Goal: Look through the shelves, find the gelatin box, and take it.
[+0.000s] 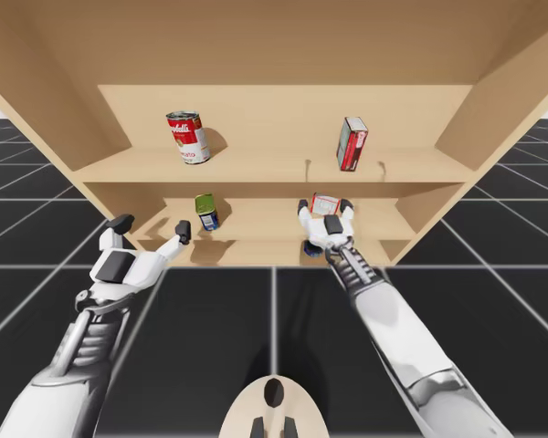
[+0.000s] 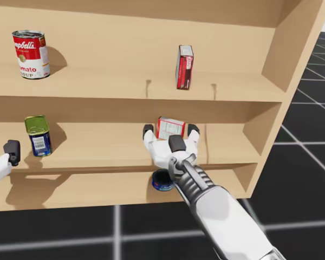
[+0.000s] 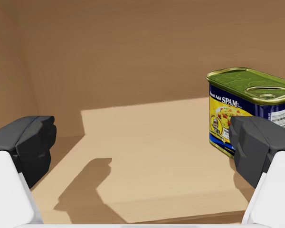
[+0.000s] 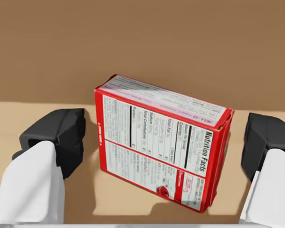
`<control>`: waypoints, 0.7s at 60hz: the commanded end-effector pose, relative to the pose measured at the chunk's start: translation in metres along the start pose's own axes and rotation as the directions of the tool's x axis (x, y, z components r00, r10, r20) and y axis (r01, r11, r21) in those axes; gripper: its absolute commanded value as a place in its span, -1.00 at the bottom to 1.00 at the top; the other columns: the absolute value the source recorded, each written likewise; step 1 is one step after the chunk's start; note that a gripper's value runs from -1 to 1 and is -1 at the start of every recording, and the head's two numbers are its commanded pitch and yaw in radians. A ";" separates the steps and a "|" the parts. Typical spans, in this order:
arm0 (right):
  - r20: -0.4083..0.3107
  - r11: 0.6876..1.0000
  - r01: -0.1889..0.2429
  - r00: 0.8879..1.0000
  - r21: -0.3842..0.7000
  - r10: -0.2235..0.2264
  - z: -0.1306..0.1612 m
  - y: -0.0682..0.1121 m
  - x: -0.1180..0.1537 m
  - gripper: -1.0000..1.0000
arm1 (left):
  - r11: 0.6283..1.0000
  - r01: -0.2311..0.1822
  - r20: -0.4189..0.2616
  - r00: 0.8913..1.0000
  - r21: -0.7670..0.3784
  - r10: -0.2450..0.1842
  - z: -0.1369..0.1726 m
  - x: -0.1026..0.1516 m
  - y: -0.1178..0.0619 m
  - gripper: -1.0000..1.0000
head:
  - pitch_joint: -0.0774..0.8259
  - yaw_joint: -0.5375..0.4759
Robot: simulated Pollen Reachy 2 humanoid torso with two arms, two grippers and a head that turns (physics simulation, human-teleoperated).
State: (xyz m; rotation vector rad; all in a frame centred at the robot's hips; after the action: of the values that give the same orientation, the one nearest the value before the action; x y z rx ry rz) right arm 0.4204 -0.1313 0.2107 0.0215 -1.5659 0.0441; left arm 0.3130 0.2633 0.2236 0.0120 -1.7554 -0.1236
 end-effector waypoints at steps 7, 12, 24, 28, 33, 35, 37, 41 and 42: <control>-0.052 0.993 0.110 0.993 0.032 -0.108 0.012 0.027 -0.008 1.00 | 1.000 0.001 0.000 1.000 0.000 -0.001 0.000 0.000 0.000 -1.00 | 0.07 -0.30; -0.048 0.993 0.114 0.993 0.035 -0.112 0.017 0.026 -0.006 1.00 | 1.000 0.002 0.000 1.000 0.000 -0.002 0.001 0.000 -0.001 -1.00 | 0.07 -0.30; -0.030 0.992 0.118 0.993 0.051 -0.116 0.026 0.029 0.003 1.00 | 1.000 0.000 0.001 1.000 0.003 0.000 0.001 0.001 -0.001 -1.00 | 0.07 -0.31; -0.018 0.991 0.121 0.993 0.056 -0.121 0.030 0.028 0.008 1.00 | 1.000 0.000 0.002 1.000 0.004 0.000 0.001 0.001 -0.001 -1.00 | 0.07 -0.31; 0.005 0.991 0.114 0.993 0.066 -0.114 0.037 0.026 0.014 1.00 | 1.000 -0.001 0.003 1.000 0.006 0.001 0.001 0.001 -0.001 -1.00 | 0.07 -0.30; 0.020 0.992 0.105 0.994 0.069 -0.107 0.041 0.026 0.018 1.00 | 1.000 -0.001 0.003 1.000 0.006 0.001 0.001 0.001 -0.001 -1.00 | 0.07 -0.30; 0.029 0.992 0.105 0.994 0.074 -0.107 0.045 0.027 0.021 1.00 | 1.000 -0.001 0.003 1.000 0.006 0.001 0.001 0.001 -0.001 -1.00 | 0.07 -0.30; 0.048 0.991 0.101 0.993 0.084 -0.105 0.051 0.027 0.027 1.00 | 1.000 0.000 0.003 1.000 0.006 0.000 0.001 0.001 -0.002 -1.00 | 0.07 -0.31; 0.056 0.991 0.101 0.993 0.088 -0.106 0.053 0.027 0.030 0.99 | 1.000 0.000 0.003 1.000 0.006 0.000 0.001 0.001 -0.002 -1.00 | 0.07 -0.31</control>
State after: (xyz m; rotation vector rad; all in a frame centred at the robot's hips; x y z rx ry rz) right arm 0.3843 -0.1337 0.2261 0.0961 -1.5851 0.0567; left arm 0.3120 0.2621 0.2244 0.0155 -1.7580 -0.1191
